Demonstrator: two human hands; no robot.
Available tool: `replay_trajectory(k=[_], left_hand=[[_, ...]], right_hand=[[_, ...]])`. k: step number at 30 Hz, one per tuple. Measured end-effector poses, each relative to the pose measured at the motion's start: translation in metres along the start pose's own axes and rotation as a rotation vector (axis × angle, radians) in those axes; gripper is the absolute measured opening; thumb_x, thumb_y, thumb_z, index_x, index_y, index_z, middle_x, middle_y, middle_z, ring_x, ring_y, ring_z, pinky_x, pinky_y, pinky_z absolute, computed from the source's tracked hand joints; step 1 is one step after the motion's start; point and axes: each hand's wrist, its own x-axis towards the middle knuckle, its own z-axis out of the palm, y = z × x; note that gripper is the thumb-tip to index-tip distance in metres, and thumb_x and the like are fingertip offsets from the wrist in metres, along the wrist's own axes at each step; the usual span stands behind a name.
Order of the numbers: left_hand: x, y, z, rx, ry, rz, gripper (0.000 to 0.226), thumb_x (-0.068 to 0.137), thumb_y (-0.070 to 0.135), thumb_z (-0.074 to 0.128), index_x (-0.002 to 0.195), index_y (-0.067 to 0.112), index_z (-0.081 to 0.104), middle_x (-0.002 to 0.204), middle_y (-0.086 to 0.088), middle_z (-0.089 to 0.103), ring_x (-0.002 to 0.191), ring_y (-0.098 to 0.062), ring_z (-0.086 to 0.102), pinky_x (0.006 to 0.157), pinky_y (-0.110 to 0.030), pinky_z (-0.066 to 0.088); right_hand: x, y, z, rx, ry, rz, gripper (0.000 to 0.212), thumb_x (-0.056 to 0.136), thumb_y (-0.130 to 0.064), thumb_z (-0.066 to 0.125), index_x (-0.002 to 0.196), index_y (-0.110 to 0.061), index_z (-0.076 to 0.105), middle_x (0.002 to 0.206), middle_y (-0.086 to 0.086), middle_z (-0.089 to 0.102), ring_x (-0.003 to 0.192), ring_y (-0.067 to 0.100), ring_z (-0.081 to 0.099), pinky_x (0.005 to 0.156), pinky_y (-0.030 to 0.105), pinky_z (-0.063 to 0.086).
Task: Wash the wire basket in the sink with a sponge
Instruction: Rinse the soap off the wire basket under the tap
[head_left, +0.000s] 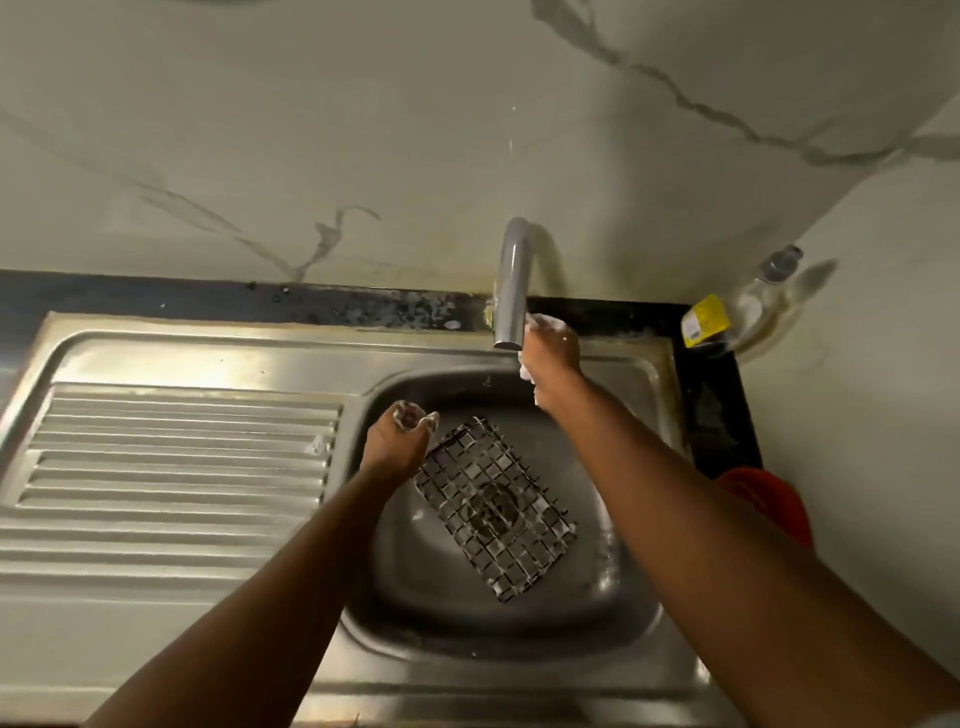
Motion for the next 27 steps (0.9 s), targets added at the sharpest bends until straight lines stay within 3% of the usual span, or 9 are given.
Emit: replay_trajectory(k=[4,8,11,13,15,17,21,24,27], left_hand=[[-0.004,-0.003,0.005,-0.027,-0.035,0.001,0.016,0.099,0.039,0.068,0.098,0.023,0.065,0.088,0.001,0.071,0.082,-0.016,0.070,0.070,-0.029,0.053],[-0.003,-0.004,0.012,-0.033,-0.073,-0.005,0.015,0.100,0.039,0.067,0.101,0.024,0.065,0.093,0.000,0.072,0.088,-0.017,0.070,0.082,-0.037,0.060],[-0.001,-0.002,0.014,-0.015,-0.088,-0.004,0.017,0.100,0.038,0.066,0.104,0.022,0.066,0.098,0.000,0.071,0.089,-0.015,0.069,0.083,-0.036,0.060],[0.001,-0.002,0.014,0.013,-0.066,0.006,0.016,0.100,0.037,0.067,0.102,0.021,0.067,0.097,0.001,0.070,0.090,-0.014,0.068,0.083,-0.036,0.059],[0.004,-0.005,0.015,0.073,-0.033,0.015,0.017,0.099,0.038,0.068,0.098,0.022,0.067,0.097,0.002,0.067,0.091,-0.015,0.066,0.087,-0.039,0.059],[0.006,-0.011,0.017,0.120,-0.030,-0.004,0.021,0.097,0.044,0.068,0.100,0.023,0.067,0.103,0.001,0.065,0.096,-0.018,0.065,0.092,-0.045,0.058],[0.003,-0.029,0.028,0.133,-0.085,-0.123,0.050,0.097,0.045,0.068,0.138,0.017,0.058,0.136,-0.010,0.059,0.122,-0.028,0.059,0.106,-0.044,0.051],[-0.002,-0.045,0.036,0.136,-0.151,-0.222,0.063,0.099,0.044,0.066,0.150,0.012,0.047,0.143,-0.015,0.058,0.128,-0.035,0.058,0.108,-0.042,0.049],[-0.002,-0.065,0.045,0.078,-0.203,-0.300,0.073,0.097,0.051,0.065,0.153,0.010,0.043,0.146,-0.019,0.057,0.130,-0.038,0.057,0.109,-0.042,0.048]], right_hand=[[0.010,0.002,0.004,-0.109,-0.014,-0.111,0.030,0.098,-0.028,0.062,0.071,-0.018,0.066,0.056,-0.006,0.057,0.047,0.012,0.040,0.043,0.020,0.026],[0.020,0.003,0.008,-0.354,0.041,-0.247,0.016,0.093,-0.027,0.075,0.081,-0.017,0.074,0.077,-0.001,0.069,0.066,0.012,0.063,0.056,0.022,0.043],[0.020,0.000,0.009,-0.583,0.138,-0.366,0.008,0.091,-0.019,0.079,0.092,-0.012,0.077,0.091,0.007,0.074,0.079,0.015,0.064,0.064,0.028,0.048],[0.018,-0.001,0.010,-0.723,0.200,-0.470,0.018,0.089,-0.018,0.080,0.104,-0.009,0.076,0.105,0.008,0.076,0.092,0.020,0.070,0.071,0.032,0.056],[0.018,0.001,0.008,-0.862,0.248,-0.616,0.019,0.088,-0.024,0.082,0.099,-0.009,0.076,0.098,0.011,0.077,0.090,0.030,0.075,0.072,0.036,0.061],[0.017,0.006,0.008,-0.922,0.279,-0.790,0.018,0.081,-0.019,0.087,0.086,-0.006,0.075,0.080,0.014,0.076,0.071,0.035,0.075,0.060,0.041,0.063],[0.004,0.017,0.001,-0.867,0.263,-0.946,0.035,0.063,-0.010,0.098,0.087,-0.001,0.073,0.072,0.017,0.073,0.060,0.037,0.073,0.053,0.046,0.062],[-0.002,0.038,-0.004,-0.808,0.303,-0.972,0.027,0.068,-0.019,0.096,0.077,-0.007,0.073,0.065,0.011,0.072,0.052,0.027,0.069,0.052,0.029,0.056],[-0.007,0.070,-0.010,-0.871,0.160,-0.789,0.027,0.089,-0.038,0.077,0.076,-0.015,0.070,0.069,0.002,0.071,0.056,0.021,0.065,0.055,0.018,0.034]])
